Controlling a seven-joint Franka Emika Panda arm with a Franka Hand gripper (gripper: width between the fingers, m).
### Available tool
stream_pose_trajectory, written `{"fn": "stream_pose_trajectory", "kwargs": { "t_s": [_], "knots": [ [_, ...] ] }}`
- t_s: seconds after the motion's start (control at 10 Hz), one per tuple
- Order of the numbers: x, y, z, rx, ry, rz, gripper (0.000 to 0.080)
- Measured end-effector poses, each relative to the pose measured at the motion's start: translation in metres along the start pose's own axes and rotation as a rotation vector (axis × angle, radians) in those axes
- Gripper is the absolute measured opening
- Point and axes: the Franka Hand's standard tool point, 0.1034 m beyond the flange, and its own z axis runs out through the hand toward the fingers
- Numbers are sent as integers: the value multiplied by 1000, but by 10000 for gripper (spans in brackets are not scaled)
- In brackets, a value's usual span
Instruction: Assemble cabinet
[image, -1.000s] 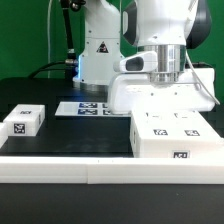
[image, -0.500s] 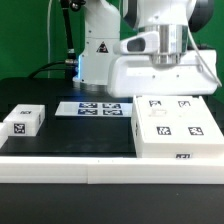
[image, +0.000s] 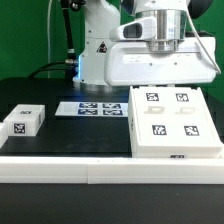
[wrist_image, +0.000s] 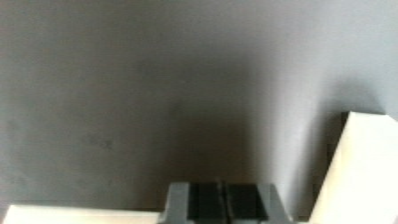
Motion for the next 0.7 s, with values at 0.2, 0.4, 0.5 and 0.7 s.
{"fn": "stream_pose_trajectory", "kwargs": {
  "t_s": [0.2, 0.4, 0.5, 0.7],
  "knots": [
    [0, 0, 0, 0, -1, 0, 2],
    [4, -2, -8, 4, -9, -2, 2],
    [9, -2, -15, 7, -14, -2, 2],
    [20, -2, -32, 16, -52, 3, 2]
  ]
}}
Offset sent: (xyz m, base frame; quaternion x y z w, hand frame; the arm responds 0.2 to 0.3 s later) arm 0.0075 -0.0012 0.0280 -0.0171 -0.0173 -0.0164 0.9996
